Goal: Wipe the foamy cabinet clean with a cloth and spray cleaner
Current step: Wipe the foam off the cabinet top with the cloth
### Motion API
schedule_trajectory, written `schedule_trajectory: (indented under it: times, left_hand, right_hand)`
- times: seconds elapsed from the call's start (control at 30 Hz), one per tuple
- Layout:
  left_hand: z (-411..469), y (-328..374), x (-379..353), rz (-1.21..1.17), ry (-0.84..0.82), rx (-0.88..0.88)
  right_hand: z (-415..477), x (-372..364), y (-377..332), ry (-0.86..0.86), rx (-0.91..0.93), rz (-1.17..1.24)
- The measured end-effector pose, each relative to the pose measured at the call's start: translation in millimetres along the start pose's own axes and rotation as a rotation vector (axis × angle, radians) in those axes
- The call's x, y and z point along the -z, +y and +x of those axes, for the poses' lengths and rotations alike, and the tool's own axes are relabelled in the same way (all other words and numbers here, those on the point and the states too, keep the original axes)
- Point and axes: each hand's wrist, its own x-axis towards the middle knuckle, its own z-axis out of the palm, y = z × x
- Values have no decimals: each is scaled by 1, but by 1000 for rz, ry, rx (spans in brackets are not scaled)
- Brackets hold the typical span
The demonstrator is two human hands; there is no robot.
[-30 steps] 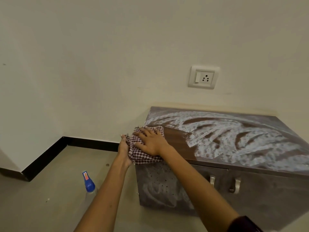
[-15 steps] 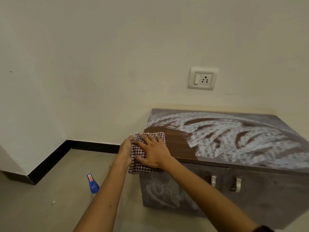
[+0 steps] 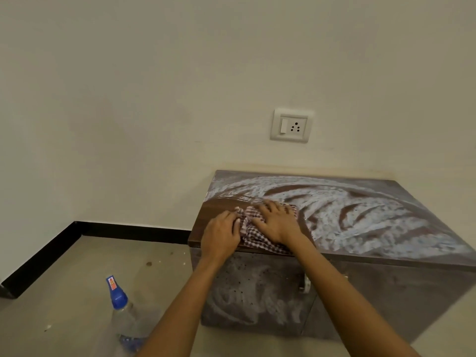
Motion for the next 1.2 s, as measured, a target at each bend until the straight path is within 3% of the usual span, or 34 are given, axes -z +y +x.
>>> schedule_trajectory:
  times: [0.13,0.2,0.33,0.43,0.6,0.73,0.8,0.9,1.0,1.1,1.2]
  left_hand:
    - [-4,-8,-4,64,139,-75]
    - [-6,-9,-7,88,195,-67]
    - [-6,-9,-11,71,199,-47]
    - [-5,-6,-10,34,203,-11]
    - [0,-8,-4,-15,127,80]
    - [10,-17,4,-101,54,121]
    - [15,-21,9,-108,15,114]
    - [21,-25,13,-41,41,134]
    - [21,-26,11,-42,169,274]
    - [25,-26,11,-217,288,452]
    - [32,-30,14,-310,283,598]
  right_hand:
    - [-23,2,21,-25,292,44]
    - [-39,7,50,-21,317,83]
    - [-26,14,93,-16,23,30]
    - [18,6,62,-4,-136,-22]
    - [29,0,-19,-46,188,22]
    - [-6,7,21,-23,275,85]
    - [-18,10,63,-9,184,81]
    - [-16,15,107,8,-174,36]
    - [5,16,92,81,-322,55]
    - [15,10,36,102,-44,130]
    - [29,3,-32,58,312,206]
